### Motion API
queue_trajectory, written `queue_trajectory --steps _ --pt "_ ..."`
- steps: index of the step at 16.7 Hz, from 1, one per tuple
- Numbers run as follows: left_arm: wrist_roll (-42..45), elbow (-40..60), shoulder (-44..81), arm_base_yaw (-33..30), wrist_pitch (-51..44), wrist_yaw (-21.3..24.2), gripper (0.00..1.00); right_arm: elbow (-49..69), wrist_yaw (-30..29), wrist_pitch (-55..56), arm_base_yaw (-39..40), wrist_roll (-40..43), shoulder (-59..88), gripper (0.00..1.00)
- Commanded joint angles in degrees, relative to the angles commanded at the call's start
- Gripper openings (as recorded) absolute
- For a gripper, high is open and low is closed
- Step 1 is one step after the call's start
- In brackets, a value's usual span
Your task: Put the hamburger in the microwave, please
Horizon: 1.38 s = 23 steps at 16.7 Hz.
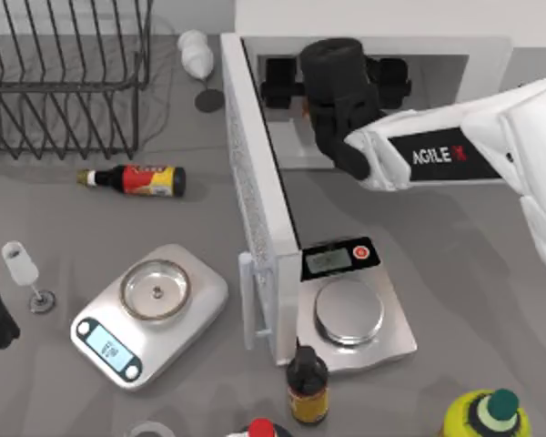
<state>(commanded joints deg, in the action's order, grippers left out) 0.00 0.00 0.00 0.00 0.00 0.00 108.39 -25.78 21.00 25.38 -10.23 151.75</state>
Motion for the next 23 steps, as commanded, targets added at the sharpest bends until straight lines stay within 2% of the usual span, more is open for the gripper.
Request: queue_trajectory --steps 1,2,5,8,17,23 --pt "0.00 0.00 0.00 0.00 0.00 0.00 1.00 0.00 0.00 0.00 0.00 0.00 0.00 1.00" --pt "0.00 0.00 0.00 0.00 0.00 0.00 1.00 -9.78 -5.05 4.89 4.40 -0.87 -6.37 1.00" --pt "0.00 0.00 0.00 0.00 0.00 0.00 1.00 -11.84 -5.85 5.74 5.21 -1.31 -7.66 1.00" --pt "0.00 0.00 0.00 0.00 0.00 0.00 1.00 -19.25 -8.32 8.46 7.86 -2.70 -11.56 1.00" --pt "0.00 0.00 0.00 0.00 0.00 0.00 1.00 -53.27 -18.47 20.35 19.37 -8.53 -28.77 1.00" --pt "0.00 0.00 0.00 0.00 0.00 0.00 1.00 -57.57 -20.18 22.23 21.29 -9.55 -31.29 1.00"
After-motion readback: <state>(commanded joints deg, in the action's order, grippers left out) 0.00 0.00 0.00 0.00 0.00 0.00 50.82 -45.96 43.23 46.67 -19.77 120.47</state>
